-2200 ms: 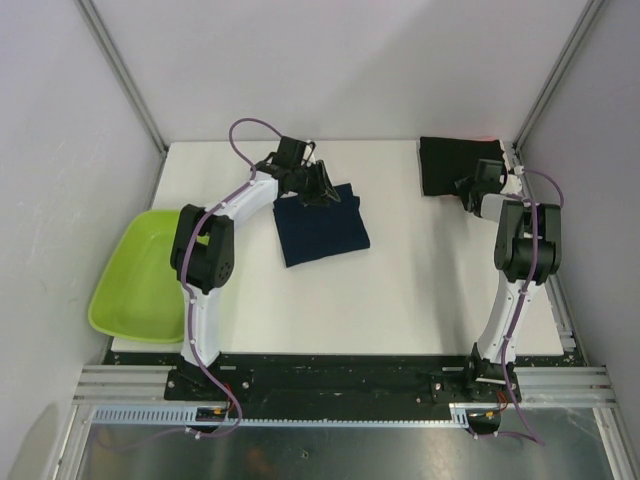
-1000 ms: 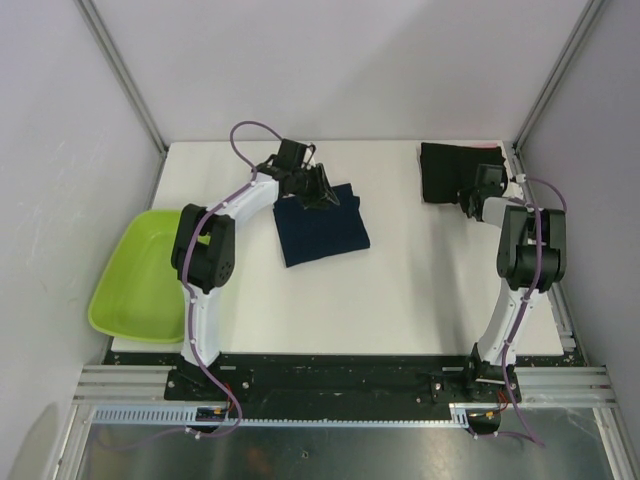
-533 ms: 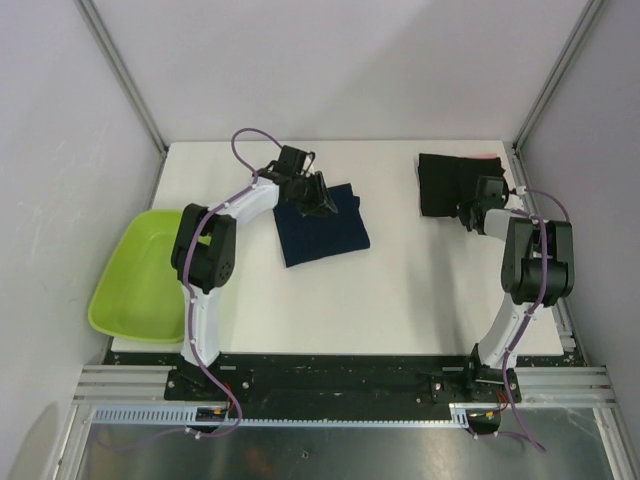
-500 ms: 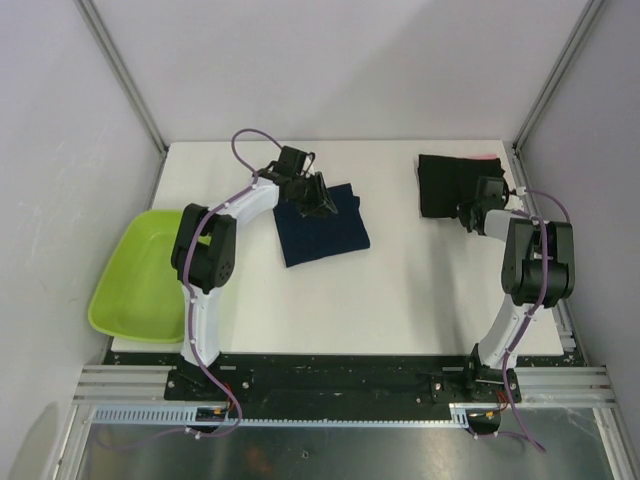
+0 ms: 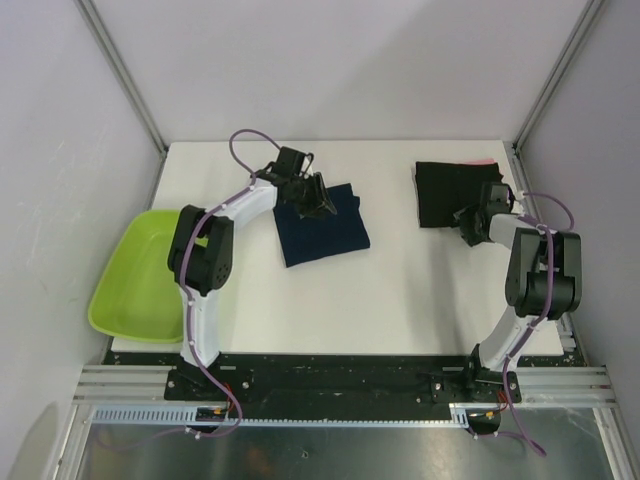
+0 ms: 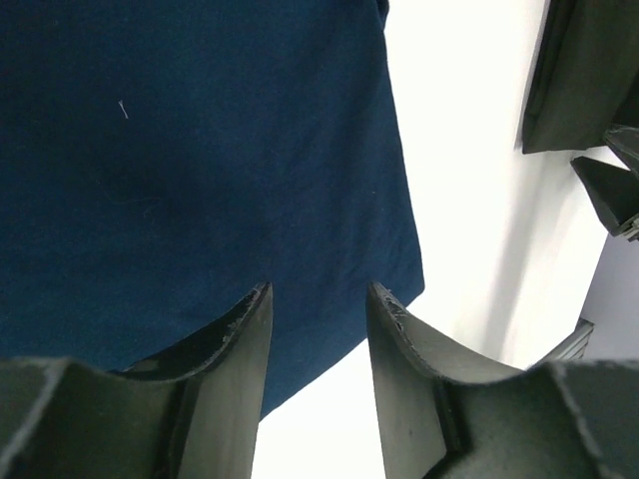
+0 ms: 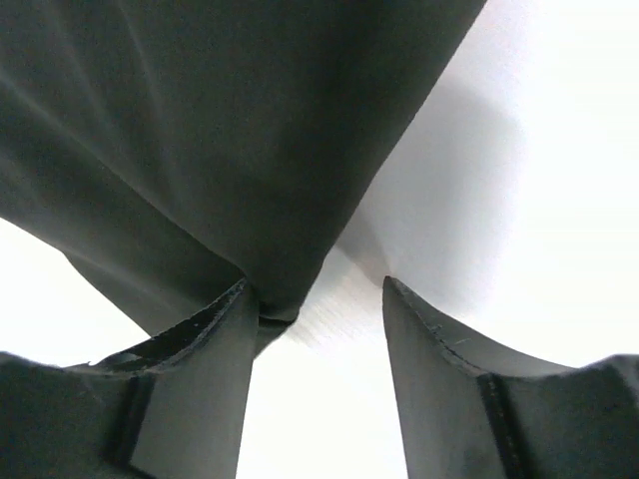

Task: Fold and stack the t-shirts
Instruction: Put the neatly folded tshirt into the corner of the board with both arms

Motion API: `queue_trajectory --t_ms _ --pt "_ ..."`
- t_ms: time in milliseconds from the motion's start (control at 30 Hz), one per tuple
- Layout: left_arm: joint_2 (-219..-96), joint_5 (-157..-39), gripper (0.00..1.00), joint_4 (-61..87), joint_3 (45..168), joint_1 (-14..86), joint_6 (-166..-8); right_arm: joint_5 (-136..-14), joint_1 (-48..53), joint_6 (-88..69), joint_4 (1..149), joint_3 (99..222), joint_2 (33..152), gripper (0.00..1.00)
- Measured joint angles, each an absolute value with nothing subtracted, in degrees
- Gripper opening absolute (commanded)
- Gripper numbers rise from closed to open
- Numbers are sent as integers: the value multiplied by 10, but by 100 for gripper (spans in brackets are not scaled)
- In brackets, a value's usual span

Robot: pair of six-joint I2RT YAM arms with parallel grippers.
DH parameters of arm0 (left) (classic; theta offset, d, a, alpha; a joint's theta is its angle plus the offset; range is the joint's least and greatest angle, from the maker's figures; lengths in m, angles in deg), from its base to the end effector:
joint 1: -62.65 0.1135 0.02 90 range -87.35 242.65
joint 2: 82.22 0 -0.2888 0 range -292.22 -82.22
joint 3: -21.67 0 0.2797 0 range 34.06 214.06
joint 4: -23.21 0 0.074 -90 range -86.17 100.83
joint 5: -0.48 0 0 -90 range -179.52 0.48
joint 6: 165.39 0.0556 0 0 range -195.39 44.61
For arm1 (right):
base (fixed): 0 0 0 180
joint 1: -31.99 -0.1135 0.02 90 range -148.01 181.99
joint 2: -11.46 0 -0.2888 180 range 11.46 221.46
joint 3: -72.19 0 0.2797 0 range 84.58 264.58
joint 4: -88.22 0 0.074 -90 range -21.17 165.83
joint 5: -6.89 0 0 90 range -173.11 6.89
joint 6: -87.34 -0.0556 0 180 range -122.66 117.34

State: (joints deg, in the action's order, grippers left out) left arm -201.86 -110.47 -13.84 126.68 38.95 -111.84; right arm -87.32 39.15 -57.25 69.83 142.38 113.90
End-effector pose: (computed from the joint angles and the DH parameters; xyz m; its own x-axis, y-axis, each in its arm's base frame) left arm 0.4604 -0.2238 0.1951 -0.9215 -0.2014 -0.3321 0.0384 0.8035 -0.5940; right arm 0.3972 -0.0540 0.1462 -0.3055 0.8576 -0.4137 0.7240 0.4914 0.4840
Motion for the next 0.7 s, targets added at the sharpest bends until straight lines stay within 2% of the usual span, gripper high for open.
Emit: queue_trajectory --t_ms 300,533,700 --pt "-1971 -1106 54 -137 1226 400 -1114 -839 373 -487 598 1504 1122 65" --pt "-1900 -1091 54 -137 1144 417 -1114 -754 291 -400 604 1592 1128 69" --pt "-1833 -1063 54 -137 1054 431 -1114 -691 223 -348 620 1677 1198 75"
